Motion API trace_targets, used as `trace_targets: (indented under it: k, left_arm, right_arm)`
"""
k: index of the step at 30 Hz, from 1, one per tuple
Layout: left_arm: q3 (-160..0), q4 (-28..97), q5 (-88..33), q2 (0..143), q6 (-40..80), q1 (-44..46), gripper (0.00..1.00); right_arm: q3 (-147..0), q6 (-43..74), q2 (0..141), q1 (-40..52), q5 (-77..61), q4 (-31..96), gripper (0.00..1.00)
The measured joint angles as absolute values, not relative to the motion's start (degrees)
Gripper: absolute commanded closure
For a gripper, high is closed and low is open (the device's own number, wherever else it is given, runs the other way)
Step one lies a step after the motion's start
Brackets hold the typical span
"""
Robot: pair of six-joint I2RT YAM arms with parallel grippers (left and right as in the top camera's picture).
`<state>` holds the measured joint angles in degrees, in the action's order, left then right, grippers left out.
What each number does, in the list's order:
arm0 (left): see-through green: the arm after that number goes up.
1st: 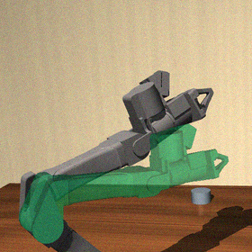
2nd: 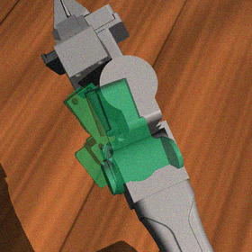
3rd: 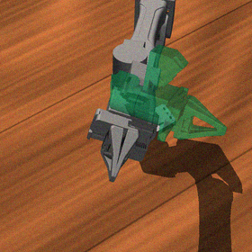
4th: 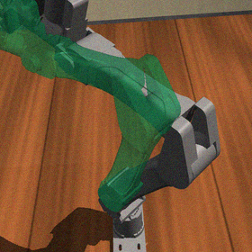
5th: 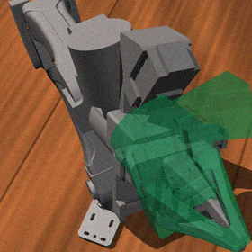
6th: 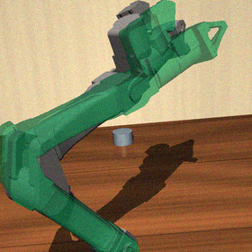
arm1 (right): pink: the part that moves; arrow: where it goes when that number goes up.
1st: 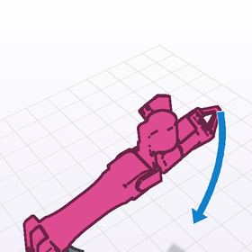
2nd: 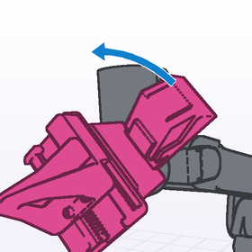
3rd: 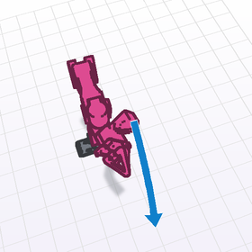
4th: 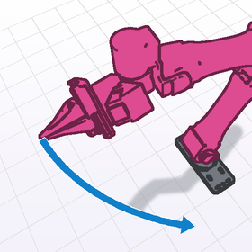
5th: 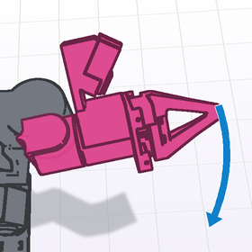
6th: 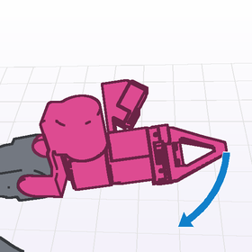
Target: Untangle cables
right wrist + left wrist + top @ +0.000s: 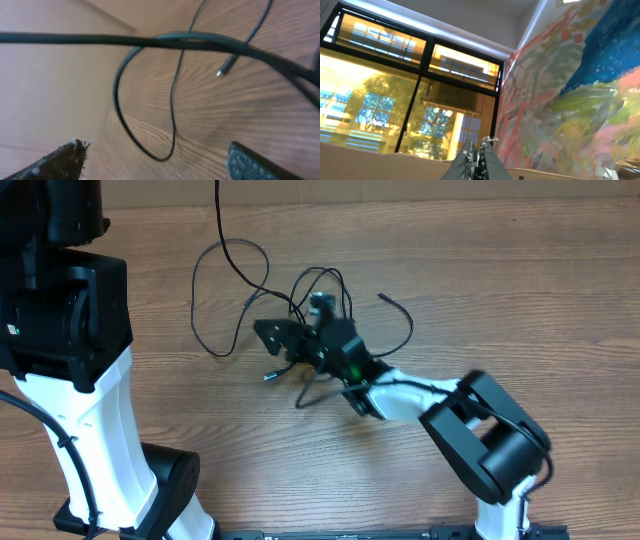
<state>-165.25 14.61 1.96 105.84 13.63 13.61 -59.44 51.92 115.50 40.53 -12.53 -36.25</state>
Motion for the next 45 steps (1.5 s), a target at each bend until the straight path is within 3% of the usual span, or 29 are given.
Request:
trace_targets:
  k: [9, 19, 24, 25, 26, 33, 45]
  left_arm:
    - [-165.25, 15.73, 1.96, 105.84, 14.5, 13.61, 0.96]
    - [-165.23, 19.35, 1.96, 105.84, 18.22, 13.61, 0.96]
    - [-165.23, 20.34, 1.93, 105.84, 19.2, 13.61, 0.96]
    - [-165.23, 20.45, 1.96, 105.84, 19.31, 13.61, 0.96]
    - [-165.23, 20.45, 1.98, 105.84, 19.35, 13.61, 0.96]
    - [-165.14, 20.58, 6.15, 105.84, 18.02, 13.61, 0.96]
    - [-165.03, 18.48, 14.59, 105.84, 14.5, 13.61, 0.96]
  right_arm:
    - [-71.75, 49.89, 120.07, 40.53, -14.61, -30.04, 0.12]
    - [-71.79, 49.76, 126.69, 41.43, -11.31, -37.3, 0.23]
    - [-71.85, 48.29, 127.42, 42.57, -10.13, -37.78, 0.85]
    - [-71.9, 48.1, 127.42, 42.68, -10.09, -36.93, 0.94]
    - [-71.99, 47.83, 127.42, 42.7, -10.07, -35.9, 0.96]
    - [-72.2, 47.05, 127.31, 39.72, -10.07, -20.58, 0.96]
    - [-72.31, 46.63, 119.48, 24.29, -9.87, 9.91, 0.96]
